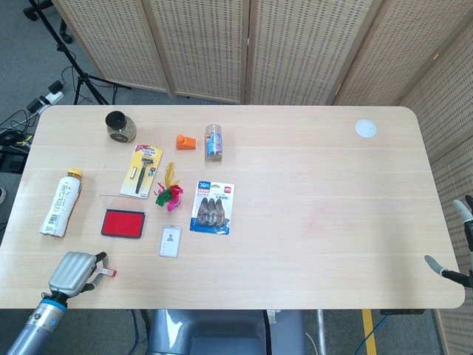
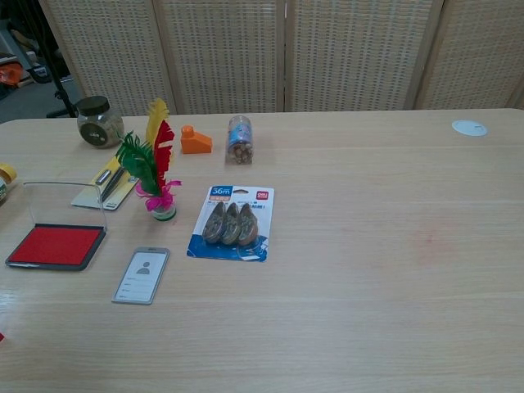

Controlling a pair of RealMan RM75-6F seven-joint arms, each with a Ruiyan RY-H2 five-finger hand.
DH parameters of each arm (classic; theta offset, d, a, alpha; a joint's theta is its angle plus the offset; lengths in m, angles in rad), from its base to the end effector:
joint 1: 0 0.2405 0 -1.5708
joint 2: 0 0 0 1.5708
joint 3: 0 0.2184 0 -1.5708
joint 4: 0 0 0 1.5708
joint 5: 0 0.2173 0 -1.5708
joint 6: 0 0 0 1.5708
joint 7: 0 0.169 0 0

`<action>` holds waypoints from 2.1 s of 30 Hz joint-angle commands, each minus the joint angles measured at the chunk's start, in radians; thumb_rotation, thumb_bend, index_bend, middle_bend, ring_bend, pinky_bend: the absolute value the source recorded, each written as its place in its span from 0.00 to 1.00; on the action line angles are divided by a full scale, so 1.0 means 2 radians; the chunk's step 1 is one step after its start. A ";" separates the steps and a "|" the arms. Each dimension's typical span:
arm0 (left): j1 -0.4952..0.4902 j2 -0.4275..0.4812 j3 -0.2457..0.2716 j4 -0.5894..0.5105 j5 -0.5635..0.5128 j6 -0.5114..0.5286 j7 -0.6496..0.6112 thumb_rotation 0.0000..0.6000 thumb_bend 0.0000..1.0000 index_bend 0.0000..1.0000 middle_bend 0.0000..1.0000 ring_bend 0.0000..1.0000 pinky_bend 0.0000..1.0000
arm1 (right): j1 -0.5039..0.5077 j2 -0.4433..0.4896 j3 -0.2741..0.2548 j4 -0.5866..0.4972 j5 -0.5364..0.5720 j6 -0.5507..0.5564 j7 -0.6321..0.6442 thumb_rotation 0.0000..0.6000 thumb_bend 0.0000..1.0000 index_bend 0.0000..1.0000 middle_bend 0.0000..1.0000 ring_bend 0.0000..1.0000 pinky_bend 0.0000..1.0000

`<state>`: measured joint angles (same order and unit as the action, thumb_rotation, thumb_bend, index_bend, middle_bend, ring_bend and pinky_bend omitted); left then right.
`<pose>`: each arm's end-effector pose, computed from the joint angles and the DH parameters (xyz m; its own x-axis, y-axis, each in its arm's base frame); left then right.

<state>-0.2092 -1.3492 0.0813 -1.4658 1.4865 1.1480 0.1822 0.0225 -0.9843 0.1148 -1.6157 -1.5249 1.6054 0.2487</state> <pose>-0.2859 0.1936 0.0099 0.5105 0.3896 0.7665 0.8592 -0.1957 -0.4727 -0.2817 -0.1982 0.2014 0.2801 0.1604 0.9465 -0.9578 -0.0190 0.2867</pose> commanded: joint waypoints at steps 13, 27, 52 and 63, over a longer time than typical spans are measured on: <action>-0.010 0.027 -0.009 -0.034 -0.019 -0.010 0.000 1.00 0.38 0.58 1.00 0.95 0.97 | 0.000 0.001 0.000 0.000 0.000 0.000 0.004 1.00 0.00 0.02 0.00 0.00 0.00; -0.129 0.191 -0.126 -0.206 -0.227 -0.123 0.062 1.00 0.38 0.58 1.00 0.95 0.97 | 0.004 0.001 0.002 0.002 0.007 -0.010 0.010 1.00 0.00 0.02 0.00 0.00 0.00; -0.258 0.070 -0.076 -0.035 -0.439 -0.218 0.115 1.00 0.40 0.59 1.00 0.95 0.97 | 0.010 -0.001 0.005 0.007 0.019 -0.025 0.014 1.00 0.00 0.02 0.00 0.00 0.00; -0.262 0.042 -0.059 -0.026 -0.447 -0.178 0.133 1.00 0.40 0.59 1.00 0.95 0.97 | 0.009 0.000 0.005 0.008 0.019 -0.024 0.022 1.00 0.00 0.02 0.00 0.00 0.00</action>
<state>-0.7324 -1.2625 -0.0401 -1.5204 0.5942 0.7894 0.4463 0.0405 -0.9836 0.1248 -1.5989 -1.4873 1.5569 0.2927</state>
